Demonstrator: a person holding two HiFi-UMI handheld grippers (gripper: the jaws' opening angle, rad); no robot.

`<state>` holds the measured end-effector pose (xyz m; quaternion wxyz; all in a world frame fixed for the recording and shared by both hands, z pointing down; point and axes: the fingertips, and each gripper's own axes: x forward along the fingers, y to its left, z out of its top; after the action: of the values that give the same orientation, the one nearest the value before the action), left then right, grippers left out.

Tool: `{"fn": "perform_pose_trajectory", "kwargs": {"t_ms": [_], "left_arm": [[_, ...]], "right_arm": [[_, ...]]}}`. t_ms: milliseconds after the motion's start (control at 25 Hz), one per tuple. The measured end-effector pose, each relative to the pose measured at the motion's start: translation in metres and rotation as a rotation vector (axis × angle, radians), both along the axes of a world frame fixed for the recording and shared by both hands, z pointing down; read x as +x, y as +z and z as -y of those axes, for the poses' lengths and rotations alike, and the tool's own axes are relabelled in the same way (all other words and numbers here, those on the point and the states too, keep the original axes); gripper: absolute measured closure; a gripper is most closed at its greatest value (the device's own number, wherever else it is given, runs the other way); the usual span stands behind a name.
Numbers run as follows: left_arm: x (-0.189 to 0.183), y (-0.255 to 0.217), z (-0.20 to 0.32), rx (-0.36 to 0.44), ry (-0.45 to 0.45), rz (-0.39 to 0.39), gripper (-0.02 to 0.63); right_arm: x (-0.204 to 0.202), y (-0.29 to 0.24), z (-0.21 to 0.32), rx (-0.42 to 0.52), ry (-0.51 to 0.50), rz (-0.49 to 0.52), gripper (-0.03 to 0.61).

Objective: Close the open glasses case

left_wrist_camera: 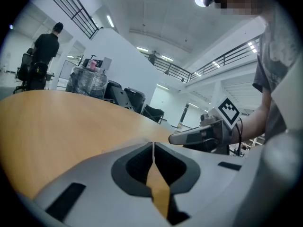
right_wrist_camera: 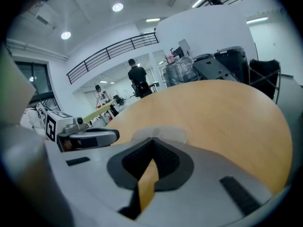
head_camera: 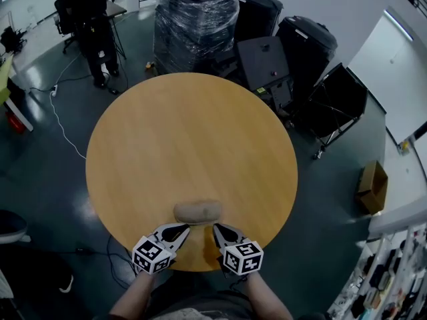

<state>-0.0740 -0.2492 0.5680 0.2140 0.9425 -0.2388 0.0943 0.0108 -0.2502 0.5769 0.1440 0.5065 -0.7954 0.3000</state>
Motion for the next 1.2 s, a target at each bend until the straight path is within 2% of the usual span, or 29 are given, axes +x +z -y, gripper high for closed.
{"fn": "perform_pose_trajectory", "kwargs": {"t_ms": [240,760,960,1200], "left_arm": [[0.007,-0.008,-0.054,0.023,-0.062,0.018,0.607],[0.051,-0.025,-0.220,0.103,-0.147,0.030,0.607],[0.064,-0.049,-0.280,0.162,-0.181,0.024,0.607],[0.071,-0.074,-0.336,0.225,-0.215,0.022,0.607]], "right_arm": [[0.016,-0.010,-0.061,0.043,-0.041,0.028,0.589],[0.087,-0.034,-0.245,0.119,-0.059,0.047,0.589],[0.098,-0.050,-0.306,0.164,-0.087,0.040,0.589],[0.096,-0.064,-0.353,0.219,-0.142,0.031,0.589]]}}
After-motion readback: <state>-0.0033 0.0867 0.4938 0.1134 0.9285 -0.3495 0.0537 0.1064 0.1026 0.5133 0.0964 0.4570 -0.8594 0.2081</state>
